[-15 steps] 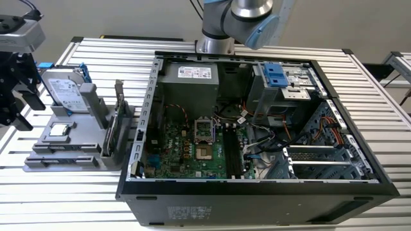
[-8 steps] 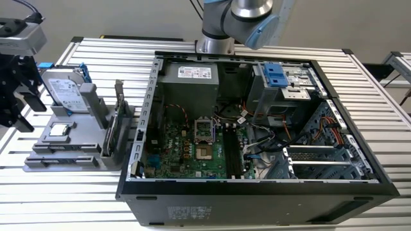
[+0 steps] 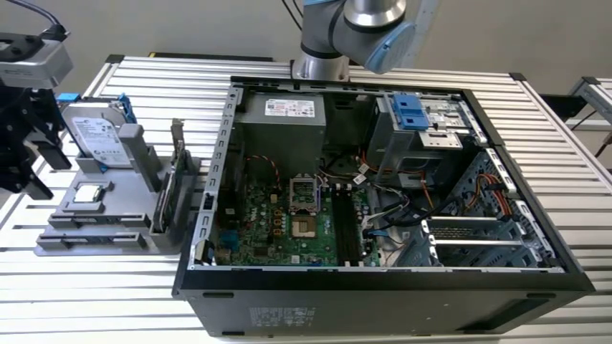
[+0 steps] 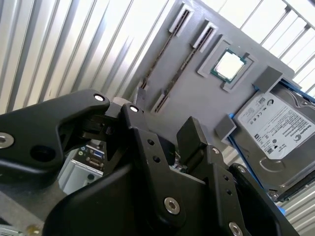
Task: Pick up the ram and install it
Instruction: 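Pick up the ram and move it above insertion slot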
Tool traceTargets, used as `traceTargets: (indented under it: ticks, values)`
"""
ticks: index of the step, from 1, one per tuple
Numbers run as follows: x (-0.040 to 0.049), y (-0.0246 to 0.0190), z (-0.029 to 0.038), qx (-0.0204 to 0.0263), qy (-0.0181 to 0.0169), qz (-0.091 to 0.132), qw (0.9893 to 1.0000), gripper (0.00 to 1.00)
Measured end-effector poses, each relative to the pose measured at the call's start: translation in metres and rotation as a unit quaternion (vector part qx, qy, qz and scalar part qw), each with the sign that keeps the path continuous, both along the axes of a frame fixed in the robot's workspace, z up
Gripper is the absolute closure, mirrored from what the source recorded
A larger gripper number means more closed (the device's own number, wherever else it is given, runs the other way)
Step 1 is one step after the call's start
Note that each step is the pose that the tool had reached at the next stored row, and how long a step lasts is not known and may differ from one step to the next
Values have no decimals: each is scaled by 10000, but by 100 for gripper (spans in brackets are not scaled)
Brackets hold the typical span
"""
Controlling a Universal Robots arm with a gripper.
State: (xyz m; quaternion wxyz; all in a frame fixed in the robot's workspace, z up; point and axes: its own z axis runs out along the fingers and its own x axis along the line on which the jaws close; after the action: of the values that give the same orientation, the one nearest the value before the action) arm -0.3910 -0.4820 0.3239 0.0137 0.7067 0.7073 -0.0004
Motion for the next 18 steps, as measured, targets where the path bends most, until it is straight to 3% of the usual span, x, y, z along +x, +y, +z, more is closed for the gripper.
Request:
traceTargets:
  ticks: [18]
  values:
    - [0, -4, -100, 0, 0, 18, 10000, 0]
